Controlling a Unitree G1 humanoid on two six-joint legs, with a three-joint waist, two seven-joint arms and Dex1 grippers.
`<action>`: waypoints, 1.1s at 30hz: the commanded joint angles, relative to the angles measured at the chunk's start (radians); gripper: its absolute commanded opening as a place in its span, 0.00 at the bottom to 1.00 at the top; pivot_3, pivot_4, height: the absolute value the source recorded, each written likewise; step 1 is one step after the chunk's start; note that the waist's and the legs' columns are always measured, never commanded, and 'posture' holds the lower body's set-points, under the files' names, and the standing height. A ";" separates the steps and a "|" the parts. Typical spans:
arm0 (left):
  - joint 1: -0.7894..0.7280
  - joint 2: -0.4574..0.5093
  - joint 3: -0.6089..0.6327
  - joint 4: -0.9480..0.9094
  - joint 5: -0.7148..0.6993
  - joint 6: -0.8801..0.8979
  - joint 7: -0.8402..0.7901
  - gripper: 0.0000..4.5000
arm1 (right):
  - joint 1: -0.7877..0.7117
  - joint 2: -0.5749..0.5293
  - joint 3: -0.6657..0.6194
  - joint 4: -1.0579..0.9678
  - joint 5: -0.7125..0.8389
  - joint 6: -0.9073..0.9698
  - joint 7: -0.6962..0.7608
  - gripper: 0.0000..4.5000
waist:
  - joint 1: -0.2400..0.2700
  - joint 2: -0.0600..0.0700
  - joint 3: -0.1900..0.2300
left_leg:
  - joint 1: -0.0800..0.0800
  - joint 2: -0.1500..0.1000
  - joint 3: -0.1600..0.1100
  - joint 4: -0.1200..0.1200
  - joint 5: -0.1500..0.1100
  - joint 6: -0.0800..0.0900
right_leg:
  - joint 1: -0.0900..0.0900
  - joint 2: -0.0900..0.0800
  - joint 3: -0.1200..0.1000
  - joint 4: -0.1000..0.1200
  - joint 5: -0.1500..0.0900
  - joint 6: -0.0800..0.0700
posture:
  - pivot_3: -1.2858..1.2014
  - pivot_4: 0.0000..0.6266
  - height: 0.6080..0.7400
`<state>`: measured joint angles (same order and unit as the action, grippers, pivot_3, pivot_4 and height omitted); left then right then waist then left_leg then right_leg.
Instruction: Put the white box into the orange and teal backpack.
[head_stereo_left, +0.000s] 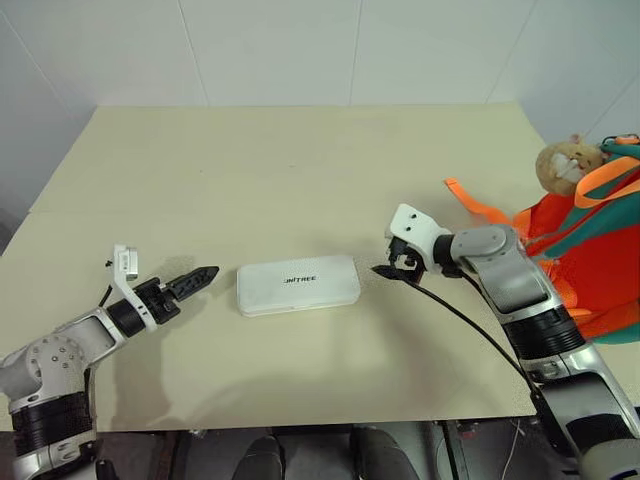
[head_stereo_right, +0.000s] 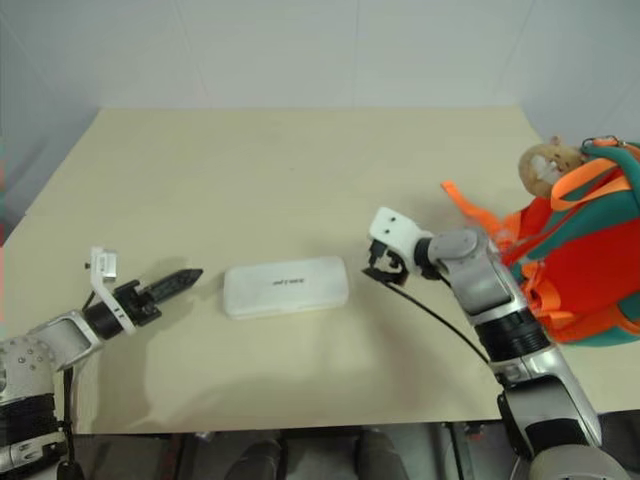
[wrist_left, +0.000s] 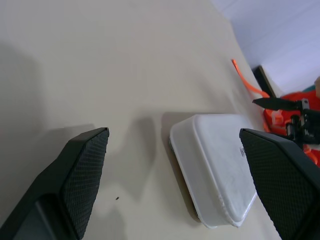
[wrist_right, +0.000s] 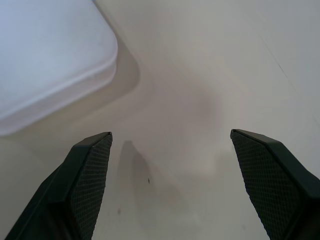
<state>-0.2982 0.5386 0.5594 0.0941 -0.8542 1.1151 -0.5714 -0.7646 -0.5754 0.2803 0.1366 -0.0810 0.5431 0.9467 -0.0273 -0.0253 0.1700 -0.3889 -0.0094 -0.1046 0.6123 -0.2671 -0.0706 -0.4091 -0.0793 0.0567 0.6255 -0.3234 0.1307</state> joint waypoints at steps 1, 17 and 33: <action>-0.029 -0.023 0.060 0.033 -0.075 0.040 0.030 0.99 | -0.025 0.015 0.006 0.010 0.000 -0.021 -0.003 1.00 | 0.001 0.000 0.000 | 0.000 0.000 0.000 0.000 0.000 0.000 | 0.000 0.000 0.000 0.000 0.000 0.000 | 0.52 0.24 1.00; -0.166 -0.077 0.103 0.256 -0.181 0.248 0.171 0.99 | -0.029 0.041 0.038 0.026 -0.007 -0.054 -0.010 1.00 | 0.001 -0.001 -0.001 | 0.000 -0.001 0.000 0.001 0.000 0.000 | 0.000 -0.001 0.000 0.001 0.000 0.001 | 0.52 0.24 1.00; -0.212 -0.130 -0.007 0.333 -0.143 0.255 0.114 0.99 | -0.028 0.047 0.036 0.014 0.001 -0.050 -0.021 1.00 | 0.003 -0.001 -0.001 | 0.001 -0.002 0.000 0.002 0.000 -0.001 | 0.001 -0.002 0.000 0.002 0.001 0.001 | 0.52 0.24 1.00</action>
<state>-0.5141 0.4340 0.5960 0.3933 -1.0169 1.3514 -0.4538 -0.7745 -0.5326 0.3324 0.1829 -0.0826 0.5026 0.9310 -0.0242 -0.0264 0.1691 -0.3881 -0.0118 -0.1044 0.6146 -0.2666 -0.0713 -0.4083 -0.0810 0.0566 0.6274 -0.3227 0.1319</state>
